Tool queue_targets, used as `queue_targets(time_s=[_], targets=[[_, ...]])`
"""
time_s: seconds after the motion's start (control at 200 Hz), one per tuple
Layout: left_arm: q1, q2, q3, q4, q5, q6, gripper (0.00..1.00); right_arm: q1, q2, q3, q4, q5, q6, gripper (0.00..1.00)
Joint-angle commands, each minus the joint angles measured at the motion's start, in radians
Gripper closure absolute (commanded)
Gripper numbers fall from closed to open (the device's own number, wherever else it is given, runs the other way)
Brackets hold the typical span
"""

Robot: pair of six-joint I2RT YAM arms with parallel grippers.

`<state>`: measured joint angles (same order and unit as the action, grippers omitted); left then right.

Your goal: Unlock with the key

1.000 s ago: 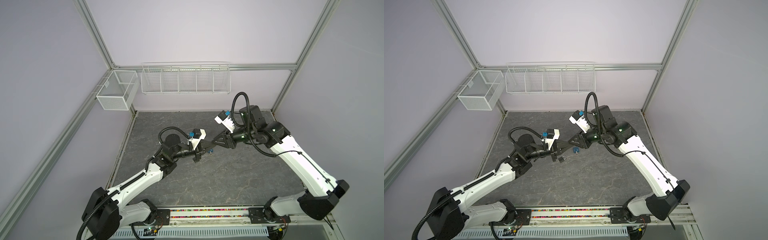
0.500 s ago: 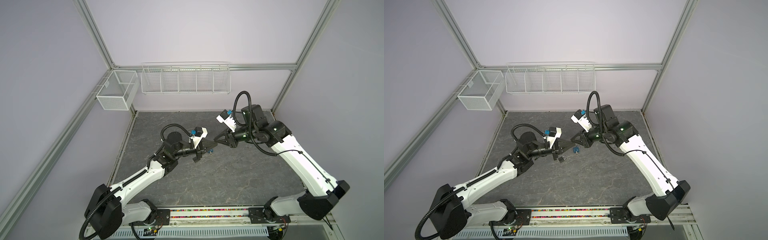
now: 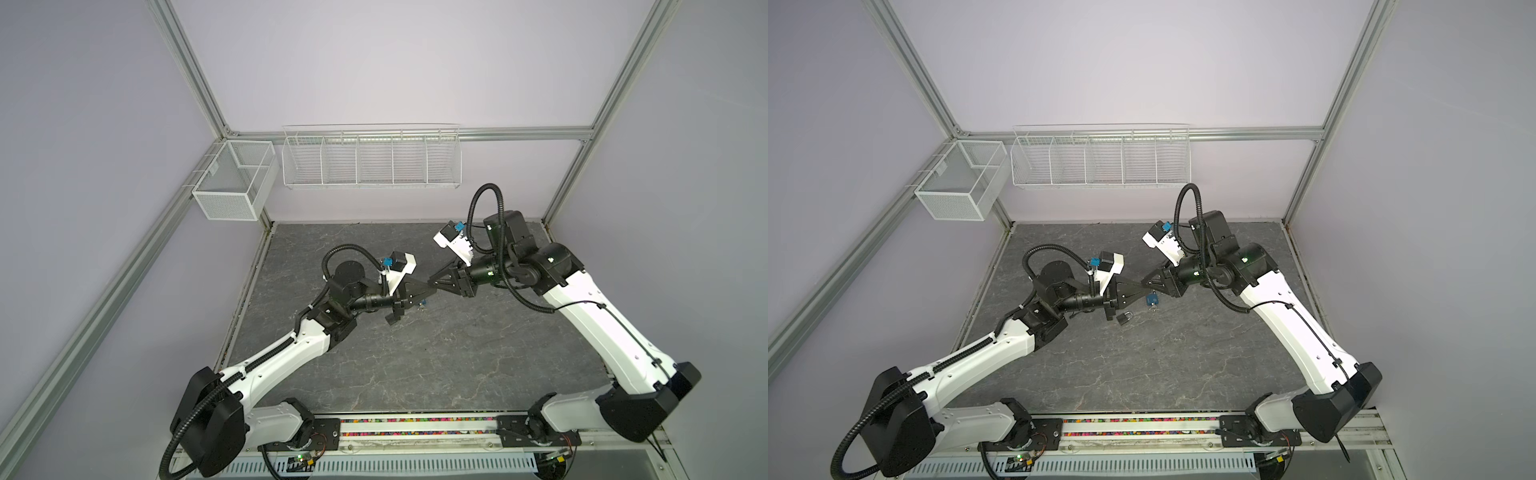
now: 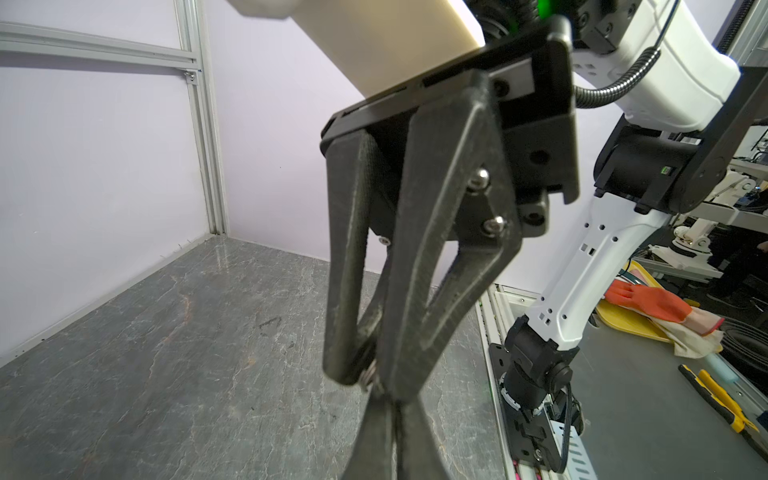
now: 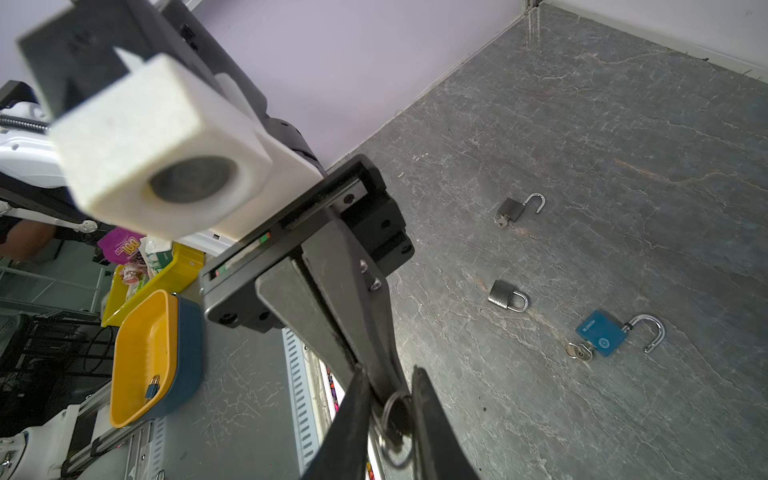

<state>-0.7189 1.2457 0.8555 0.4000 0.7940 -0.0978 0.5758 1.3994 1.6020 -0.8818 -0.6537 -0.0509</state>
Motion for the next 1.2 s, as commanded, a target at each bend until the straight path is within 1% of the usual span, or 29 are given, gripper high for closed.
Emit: queue_targets(time_s=[0.0, 0.035, 0.22, 0.37, 0.54, 0.61, 0.67, 0.72, 0.745, 0.97, 1.059, 1.194], targets=[[-0.001, 0.001, 0.059, 0.042, 0.054, 0.003, 1.0, -0.013, 0.0, -0.027, -0.013, -0.013, -0.035, 0.84], [-0.001, 0.001, 0.06, 0.04, 0.054, 0.003, 1.0, -0.014, -0.004, -0.028, -0.008, -0.017, -0.033, 0.84], [0.006, 0.004, 0.068, 0.052, 0.057, -0.009, 1.0, -0.025, -0.007, -0.037, -0.002, -0.024, -0.032, 0.92], [0.011, 0.01, 0.074, 0.08, 0.063, -0.039, 1.0, -0.031, -0.011, -0.044, 0.01, -0.039, -0.025, 0.93], [0.015, 0.023, 0.089, 0.083, 0.084, -0.056, 1.0, -0.034, -0.015, -0.047, 0.02, -0.04, -0.025, 0.93], [0.015, 0.026, 0.094, 0.082, 0.092, -0.058, 1.0, -0.037, -0.016, -0.051, 0.017, -0.031, -0.03, 0.86], [0.015, 0.027, 0.096, 0.082, 0.097, -0.059, 1.0, -0.041, -0.018, -0.054, 0.015, -0.029, -0.034, 0.83], [0.016, 0.029, 0.1, 0.081, 0.104, -0.059, 1.0, -0.044, -0.018, -0.053, 0.014, -0.029, -0.036, 0.76], [0.016, 0.03, 0.103, 0.078, 0.109, -0.059, 1.0, -0.046, -0.019, -0.054, 0.012, -0.027, -0.037, 0.75], [0.018, 0.033, 0.12, 0.067, 0.13, -0.061, 1.0, -0.055, -0.016, -0.061, 0.009, -0.036, -0.045, 0.77], [0.018, 0.038, 0.129, 0.062, 0.139, -0.066, 1.0, -0.055, -0.012, -0.068, 0.019, -0.057, -0.043, 0.78], [0.019, 0.041, 0.14, 0.061, 0.134, -0.071, 1.0, -0.056, -0.004, -0.069, 0.018, -0.069, -0.04, 0.84]])
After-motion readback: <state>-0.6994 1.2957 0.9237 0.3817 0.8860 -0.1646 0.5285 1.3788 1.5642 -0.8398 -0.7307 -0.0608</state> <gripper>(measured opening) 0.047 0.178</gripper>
